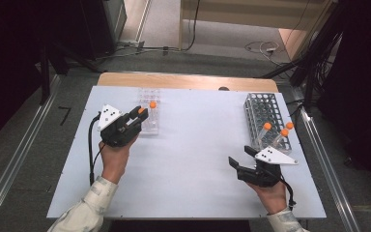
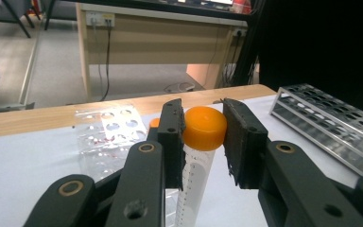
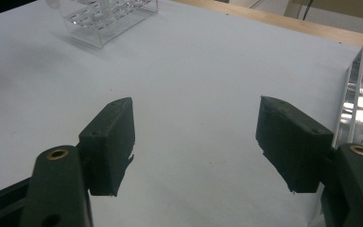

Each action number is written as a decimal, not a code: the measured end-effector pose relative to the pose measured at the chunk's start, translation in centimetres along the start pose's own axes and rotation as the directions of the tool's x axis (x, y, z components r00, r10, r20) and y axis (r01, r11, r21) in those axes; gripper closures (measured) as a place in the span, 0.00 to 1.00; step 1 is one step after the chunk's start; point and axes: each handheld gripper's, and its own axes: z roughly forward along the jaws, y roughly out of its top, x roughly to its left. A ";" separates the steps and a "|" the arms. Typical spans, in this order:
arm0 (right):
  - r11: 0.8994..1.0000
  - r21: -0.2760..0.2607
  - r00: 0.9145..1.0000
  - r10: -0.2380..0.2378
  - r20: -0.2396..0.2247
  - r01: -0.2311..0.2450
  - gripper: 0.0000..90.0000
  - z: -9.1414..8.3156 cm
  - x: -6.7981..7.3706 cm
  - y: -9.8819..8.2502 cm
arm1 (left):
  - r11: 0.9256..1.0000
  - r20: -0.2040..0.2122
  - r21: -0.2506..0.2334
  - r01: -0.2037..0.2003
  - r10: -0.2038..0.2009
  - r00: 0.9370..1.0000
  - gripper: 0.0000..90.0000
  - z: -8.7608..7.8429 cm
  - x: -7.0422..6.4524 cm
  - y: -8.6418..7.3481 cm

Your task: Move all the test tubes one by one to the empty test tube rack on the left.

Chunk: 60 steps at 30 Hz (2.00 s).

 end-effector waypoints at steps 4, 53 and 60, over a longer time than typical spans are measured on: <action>1.000 0.000 1.000 0.003 0.001 -0.003 0.31 0.0 0.0 0.0 | 1.000 -0.011 0.003 0.007 -0.007 1.000 0.77 0.4 0.5 0.1; 1.000 0.008 1.000 0.003 0.000 -0.003 0.31 0.2 -0.1 -0.1 | 0.999 -0.132 0.048 -0.010 0.017 0.991 0.77 6.0 2.6 1.3; 1.000 0.011 1.000 0.000 0.000 0.000 0.32 0.2 0.0 -0.2 | 0.997 -0.138 0.070 -0.018 0.027 0.990 0.77 6.5 2.5 0.2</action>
